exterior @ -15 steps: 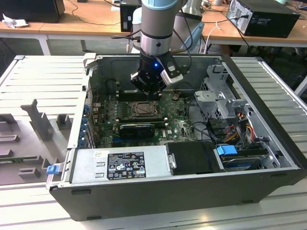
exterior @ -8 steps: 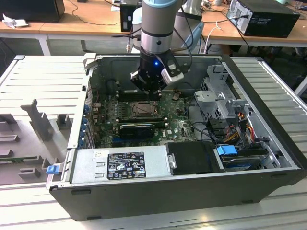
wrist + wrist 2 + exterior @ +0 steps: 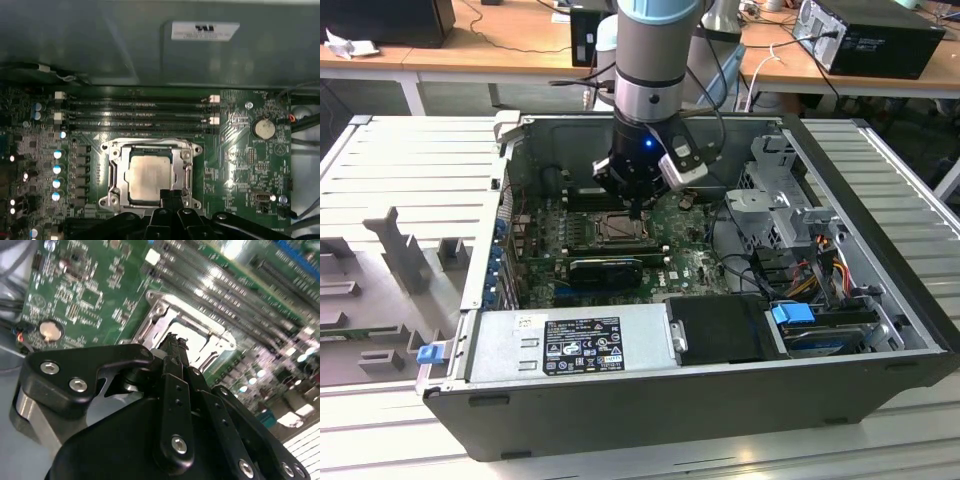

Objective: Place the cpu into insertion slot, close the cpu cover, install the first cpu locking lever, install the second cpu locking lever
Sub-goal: 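Install the second cpu locking lever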

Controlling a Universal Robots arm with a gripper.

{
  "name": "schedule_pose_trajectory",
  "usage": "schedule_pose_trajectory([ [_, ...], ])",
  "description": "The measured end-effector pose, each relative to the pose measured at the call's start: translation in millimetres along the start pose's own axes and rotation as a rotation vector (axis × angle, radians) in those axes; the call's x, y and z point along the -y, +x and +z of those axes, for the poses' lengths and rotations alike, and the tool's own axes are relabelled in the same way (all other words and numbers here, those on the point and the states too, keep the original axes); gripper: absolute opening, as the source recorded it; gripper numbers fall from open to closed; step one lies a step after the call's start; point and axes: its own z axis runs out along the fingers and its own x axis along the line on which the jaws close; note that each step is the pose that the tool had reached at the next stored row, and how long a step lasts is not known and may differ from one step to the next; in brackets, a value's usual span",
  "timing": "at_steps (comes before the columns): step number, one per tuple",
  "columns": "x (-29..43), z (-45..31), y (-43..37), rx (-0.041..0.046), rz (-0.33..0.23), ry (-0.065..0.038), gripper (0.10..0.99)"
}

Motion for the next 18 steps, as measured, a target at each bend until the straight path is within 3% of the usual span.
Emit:
schedule_pose_trajectory([
  [10, 9.0, -5.0, 0.1, 0.0, 0.0, 0.002, 0.106],
  [13, 19.5, -5.5, 0.3, 0.0, 0.0, 0.001, 0.106],
  [14, 27.2, -3.5, 0.9, -0.0117, 0.0, -0.012, 0.106],
  [15, 28.1, -2.0, 6.9, -0.0116, 0.0, -0.033, 0.106],
  [18, 29.7, -1.3, 14.0, -0.0115, -0.001, -0.041, 0.106],
])
